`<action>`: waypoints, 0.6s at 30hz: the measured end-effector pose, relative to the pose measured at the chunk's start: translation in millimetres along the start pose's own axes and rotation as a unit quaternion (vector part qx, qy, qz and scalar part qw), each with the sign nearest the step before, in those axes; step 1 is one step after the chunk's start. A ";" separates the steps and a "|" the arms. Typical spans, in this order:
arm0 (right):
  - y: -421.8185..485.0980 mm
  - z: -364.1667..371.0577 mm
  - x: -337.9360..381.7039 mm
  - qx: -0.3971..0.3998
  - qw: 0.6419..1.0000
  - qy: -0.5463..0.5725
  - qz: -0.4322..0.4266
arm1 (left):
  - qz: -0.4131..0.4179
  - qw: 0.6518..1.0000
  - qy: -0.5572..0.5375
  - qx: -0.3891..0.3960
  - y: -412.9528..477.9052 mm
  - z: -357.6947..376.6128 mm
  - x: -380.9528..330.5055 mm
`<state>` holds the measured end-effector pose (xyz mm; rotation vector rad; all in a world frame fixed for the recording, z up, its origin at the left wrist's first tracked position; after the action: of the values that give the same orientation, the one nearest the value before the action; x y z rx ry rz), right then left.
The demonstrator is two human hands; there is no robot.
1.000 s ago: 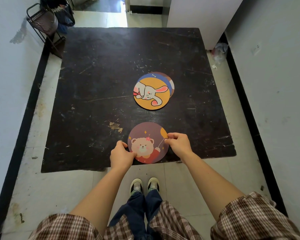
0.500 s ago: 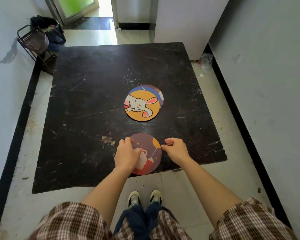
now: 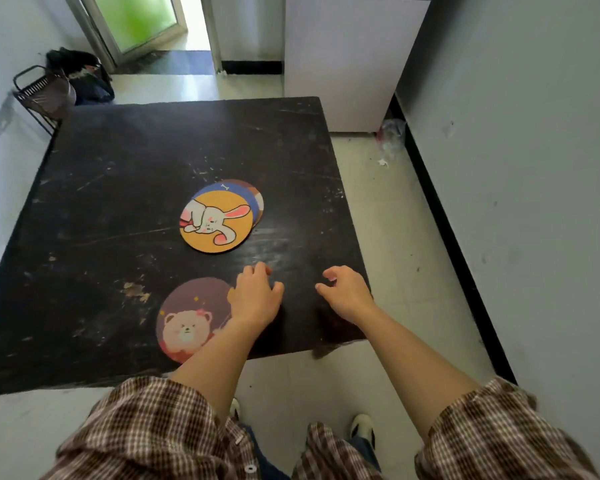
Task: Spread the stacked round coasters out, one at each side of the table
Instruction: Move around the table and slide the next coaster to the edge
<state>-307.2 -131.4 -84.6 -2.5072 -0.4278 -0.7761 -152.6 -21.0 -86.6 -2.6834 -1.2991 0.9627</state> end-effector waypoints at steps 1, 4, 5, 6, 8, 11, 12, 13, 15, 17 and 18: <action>3.0 -10.1 -9.4 0.007 1.000 -0.013 -0.011 | -0.008 1.000 0.000 -0.009 -3.1 8.1 -10.7; 12.6 -41.2 -36.1 0.034 0.997 -0.050 -0.042 | -0.039 0.998 -0.019 -0.043 -16.1 31.4 -45.0; 15.4 -51.1 -45.0 0.041 0.997 -0.054 -0.047 | -0.050 0.997 -0.022 -0.053 -21.1 38.6 -56.5; 18.4 -60.4 -52.9 0.048 0.996 -0.056 -0.054 | -0.061 0.996 -0.025 -0.060 -25.8 45.6 -67.2; 25.4 -77.2 -65.8 0.055 0.995 -0.058 -0.066 | -0.078 0.994 -0.030 -0.069 -31.3 56.1 -87.1; 42.1 -96.1 -75.9 0.063 0.991 -0.081 -0.085 | -0.092 0.992 -0.038 -0.080 -31.5 64.4 -110.8; 49.6 -100.1 -76.0 0.065 0.989 -0.091 -0.094 | -0.092 0.991 -0.039 -0.084 -28.7 65.6 -116.6; 57.6 -103.3 -74.8 0.067 0.987 -0.102 -0.104 | -0.092 0.991 -0.039 -0.090 -25.0 65.9 -121.7; 74.7 -106.8 -68.1 0.071 0.981 -0.124 -0.127 | -0.096 0.989 -0.035 -0.105 -15.1 64.6 -129.6; 92.6 -107.4 -57.8 0.080 0.976 -0.138 -0.149 | -0.106 0.987 -0.030 -0.121 -1.7 61.8 -134.8; 101.2 -106.9 -51.0 0.085 0.973 -0.143 -0.162 | -0.113 0.985 -0.029 -0.129 5.6 60.3 -136.2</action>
<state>-352.4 -280.0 -72.7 -2.4205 -0.9809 -0.4653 -244.2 -136.6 -65.8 -2.6171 -1.8094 0.9079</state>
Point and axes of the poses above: each hand's wrist, its own y-axis towards the middle knuckle, its own z-axis out of the palm, x = y × z, the point moved 7 cm from there along y, towards the middle knuckle, and after that the axes turned 5 degrees about -x, right-handed, at the moved point
